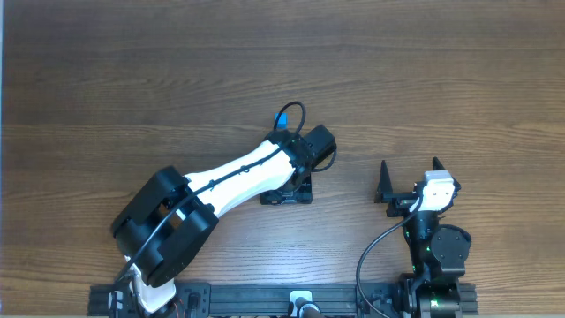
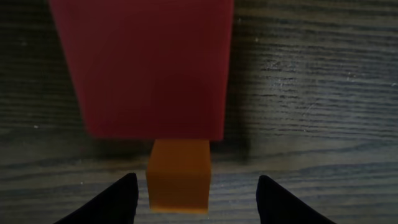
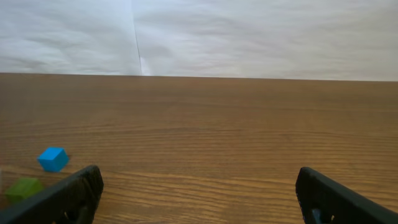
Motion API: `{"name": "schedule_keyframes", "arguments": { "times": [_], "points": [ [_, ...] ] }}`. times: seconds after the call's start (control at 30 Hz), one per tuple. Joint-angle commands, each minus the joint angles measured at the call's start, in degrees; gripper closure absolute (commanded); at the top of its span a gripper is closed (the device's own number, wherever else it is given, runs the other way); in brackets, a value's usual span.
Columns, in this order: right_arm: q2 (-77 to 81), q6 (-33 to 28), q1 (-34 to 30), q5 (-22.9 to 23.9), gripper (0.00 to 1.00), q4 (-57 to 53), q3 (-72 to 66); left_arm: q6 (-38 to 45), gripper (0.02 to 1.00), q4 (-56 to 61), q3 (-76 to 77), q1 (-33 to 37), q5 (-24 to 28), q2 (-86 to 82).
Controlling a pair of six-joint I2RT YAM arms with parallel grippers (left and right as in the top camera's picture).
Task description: Stack Cubes
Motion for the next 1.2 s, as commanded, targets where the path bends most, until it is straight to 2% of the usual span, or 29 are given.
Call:
{"name": "schedule_keyframes", "arguments": {
  "times": [0.03, 0.4, 0.53, 0.7, 1.0, 1.2],
  "points": [
    [-0.5, 0.0, 0.22, -0.44, 0.007, -0.15, -0.31, -0.17, 0.421, 0.63, -1.77, 0.24, -0.26, -1.6],
    [-0.5, 0.0, 0.22, -0.44, 0.009, -0.15, -0.31, -0.22, 0.652, 0.13, -1.79, 0.57, -1.14, -1.6],
    [-0.5, 0.0, 0.22, -0.44, 0.007, -0.15, -0.31, -0.22, 0.667, 0.13, -1.79, 0.61, -1.14, -1.6],
    [-0.5, 0.0, 0.22, -0.44, 0.009, -0.15, -0.31, -0.22, 0.752, 0.07, -1.79, 0.61, -1.18, -1.6],
    [-0.5, 0.0, 0.22, -0.44, 0.007, -0.15, -0.31, -0.24, 0.978, -0.04, -1.77, 0.61, -1.53, -1.86],
    [-0.5, 0.0, 0.22, -0.44, 0.007, -0.15, -0.31, -0.24, 0.976, -0.48, -1.77, 0.55, -1.55, -6.4]
  ]
}}
